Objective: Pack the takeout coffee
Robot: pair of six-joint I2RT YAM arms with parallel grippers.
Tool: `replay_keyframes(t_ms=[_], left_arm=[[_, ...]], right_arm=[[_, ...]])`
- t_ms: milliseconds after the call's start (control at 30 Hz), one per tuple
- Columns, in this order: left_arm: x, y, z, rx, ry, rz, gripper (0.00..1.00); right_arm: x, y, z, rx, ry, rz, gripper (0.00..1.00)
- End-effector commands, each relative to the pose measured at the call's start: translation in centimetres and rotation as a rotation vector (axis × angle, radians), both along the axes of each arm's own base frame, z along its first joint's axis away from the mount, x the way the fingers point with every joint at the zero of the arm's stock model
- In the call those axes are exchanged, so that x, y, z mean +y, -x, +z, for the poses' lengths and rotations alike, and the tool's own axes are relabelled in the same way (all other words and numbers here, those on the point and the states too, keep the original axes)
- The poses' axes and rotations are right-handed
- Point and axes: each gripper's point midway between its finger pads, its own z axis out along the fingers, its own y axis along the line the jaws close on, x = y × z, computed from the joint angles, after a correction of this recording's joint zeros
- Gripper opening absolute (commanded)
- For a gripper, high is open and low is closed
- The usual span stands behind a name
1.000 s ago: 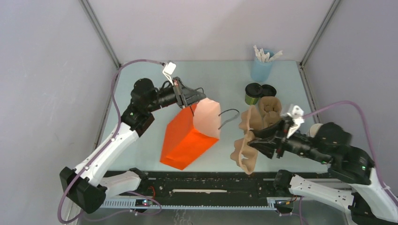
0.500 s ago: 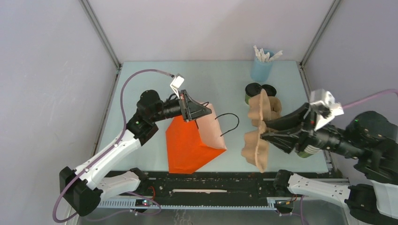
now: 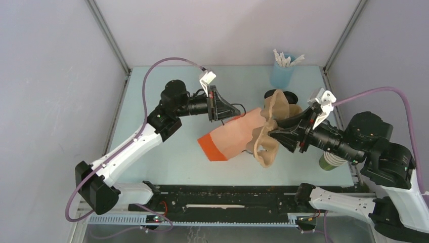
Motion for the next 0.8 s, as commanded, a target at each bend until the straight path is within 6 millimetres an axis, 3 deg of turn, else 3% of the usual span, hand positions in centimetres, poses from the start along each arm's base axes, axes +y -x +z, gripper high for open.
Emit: replay_keyframes(t_ms=[0, 167, 533, 767], left_arm=[[0.4, 0.0, -4.0, 0.029, -0.058, 0.024, 0.00], [0.8, -0.5, -4.6, 0.072, -0.033, 0.076, 0.00], [0.9, -0.6, -2.9, 0.110, 0.048, 0.104, 0.00], [1.1, -0.6, -2.7, 0.107, 0.047, 0.111, 0.00]], right_arm=[[0.5, -1.3, -1.3, 0.014, 0.028, -0.031, 0.38], [1.9, -1.8, -4.1, 0.142, 0.001, 0.010, 0.37], [5.6, 2.0, -4.3, 0.378, -0.201, 0.272, 0.35], [5.7, 1.7, -6.6, 0.486, -0.155, 0.254, 0.36]])
